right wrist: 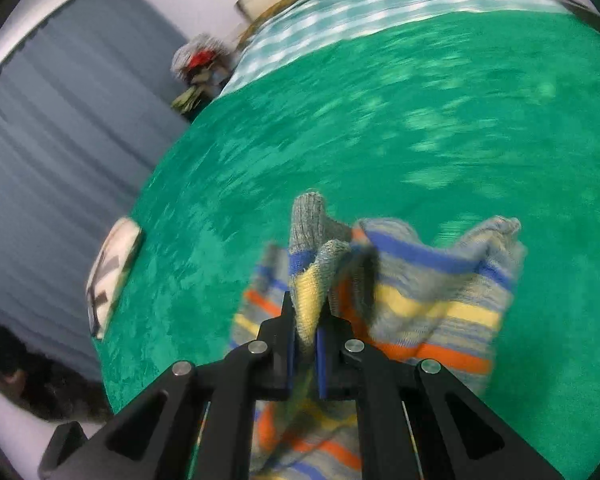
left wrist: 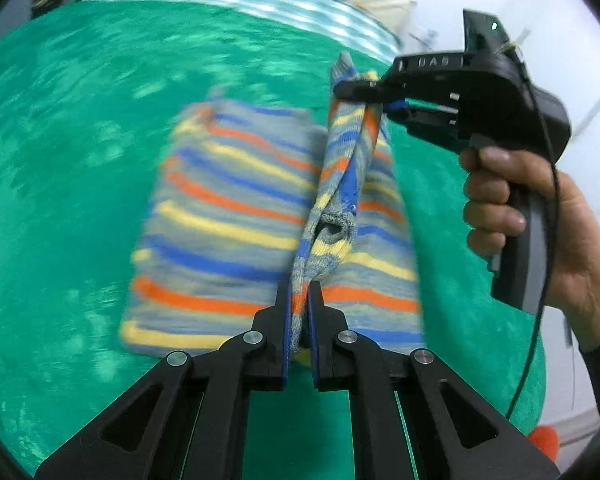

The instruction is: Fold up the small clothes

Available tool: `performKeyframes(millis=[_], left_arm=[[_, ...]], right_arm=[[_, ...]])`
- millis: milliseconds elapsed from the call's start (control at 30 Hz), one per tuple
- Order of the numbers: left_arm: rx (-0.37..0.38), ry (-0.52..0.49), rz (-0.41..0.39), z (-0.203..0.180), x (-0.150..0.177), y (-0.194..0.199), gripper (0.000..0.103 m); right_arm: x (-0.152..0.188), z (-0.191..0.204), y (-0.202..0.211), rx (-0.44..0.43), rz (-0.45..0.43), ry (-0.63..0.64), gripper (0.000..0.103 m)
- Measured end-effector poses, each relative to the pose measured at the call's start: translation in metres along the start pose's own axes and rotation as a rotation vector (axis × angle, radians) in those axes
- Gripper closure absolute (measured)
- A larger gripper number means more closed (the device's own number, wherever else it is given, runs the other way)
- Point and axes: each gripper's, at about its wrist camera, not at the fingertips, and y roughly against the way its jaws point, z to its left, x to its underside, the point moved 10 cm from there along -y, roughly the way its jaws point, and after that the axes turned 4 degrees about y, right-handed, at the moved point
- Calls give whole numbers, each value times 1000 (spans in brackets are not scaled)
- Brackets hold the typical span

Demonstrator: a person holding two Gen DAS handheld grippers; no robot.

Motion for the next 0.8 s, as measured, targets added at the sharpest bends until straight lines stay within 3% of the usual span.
performKeyframes(millis=[267, 367, 400, 467, 567, 667, 733, 767, 800], left_arm=[[-55, 115, -4, 67, -1, -2, 97], [-89, 153, 10, 85, -8, -5, 84], [-125, 175, 10, 96, -8, 0, 66], [-145, 203, -12, 106, -8, 14, 54], [-170, 184, -92, 110, -21, 41, 54], [-111, 108, -160, 88, -43, 56, 55], [5, 40, -150, 59, -55, 45, 59], [50, 9, -129, 45, -57, 37, 63], [80, -23, -103, 36, -58, 25, 74]], right_arm=[[6, 44, -85, 18, 92, 54, 95], [8, 52, -102, -86, 85, -7, 77], [7, 51, -102, -123, 70, -47, 65], [2, 48, -85, -182, -1, -104, 64], [-3, 31, -40, -103, -100, -61, 64], [7, 12, 6, 48, -131, 100, 65], [22, 7, 25, 99, -123, 185, 66], [35, 8, 33, 98, -108, 221, 68], [46, 11, 37, 87, -94, 247, 68]])
